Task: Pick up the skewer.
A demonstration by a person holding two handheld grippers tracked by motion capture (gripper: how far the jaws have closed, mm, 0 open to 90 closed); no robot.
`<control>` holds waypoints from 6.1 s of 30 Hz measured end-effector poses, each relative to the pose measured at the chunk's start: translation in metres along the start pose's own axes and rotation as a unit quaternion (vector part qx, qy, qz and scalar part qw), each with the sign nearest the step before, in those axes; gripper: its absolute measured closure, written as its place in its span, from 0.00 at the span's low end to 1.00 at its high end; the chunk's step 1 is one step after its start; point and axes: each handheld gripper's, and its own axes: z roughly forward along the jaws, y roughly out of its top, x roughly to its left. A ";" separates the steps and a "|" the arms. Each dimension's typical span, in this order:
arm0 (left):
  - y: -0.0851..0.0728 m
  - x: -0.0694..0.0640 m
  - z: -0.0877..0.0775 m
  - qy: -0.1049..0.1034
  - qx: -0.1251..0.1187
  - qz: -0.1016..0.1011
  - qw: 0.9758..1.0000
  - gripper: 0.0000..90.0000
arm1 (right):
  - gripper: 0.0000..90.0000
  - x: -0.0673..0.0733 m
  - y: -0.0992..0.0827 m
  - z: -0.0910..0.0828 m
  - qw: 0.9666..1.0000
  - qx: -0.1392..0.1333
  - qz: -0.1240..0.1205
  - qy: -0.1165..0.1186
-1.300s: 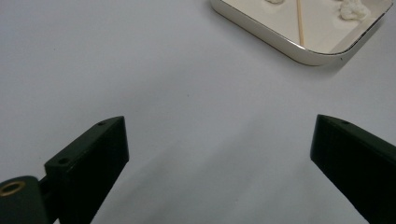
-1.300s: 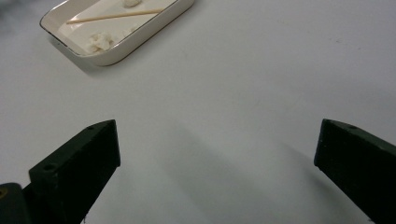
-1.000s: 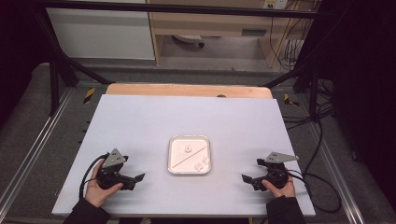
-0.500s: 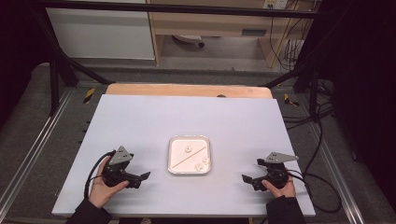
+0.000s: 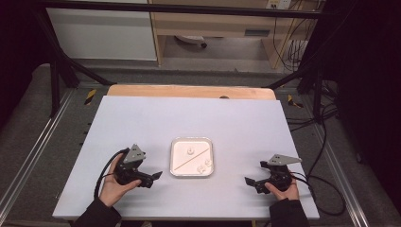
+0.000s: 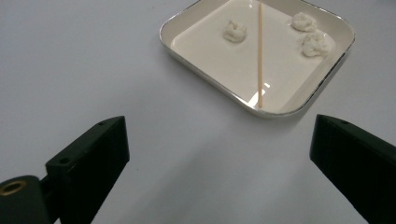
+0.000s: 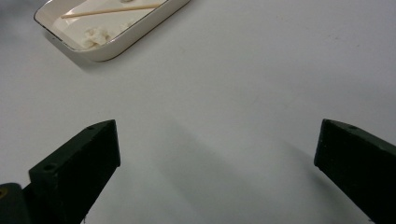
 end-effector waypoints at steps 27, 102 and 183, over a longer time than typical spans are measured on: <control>0.051 -0.027 0.060 -0.016 0.038 0.011 0.999 0.15 | 0.01 0.000 0.000 0.001 1.000 0.003 -0.002 0.003; 0.053 -0.037 0.071 -0.043 0.029 0.014 0.999 0.99 | 0.01 0.004 0.003 0.002 1.000 0.003 -0.013 0.004; 0.118 -0.122 0.085 -0.130 0.091 0.161 0.974 0.99 | 0.73 0.096 0.051 0.030 0.830 0.081 -0.546 -0.083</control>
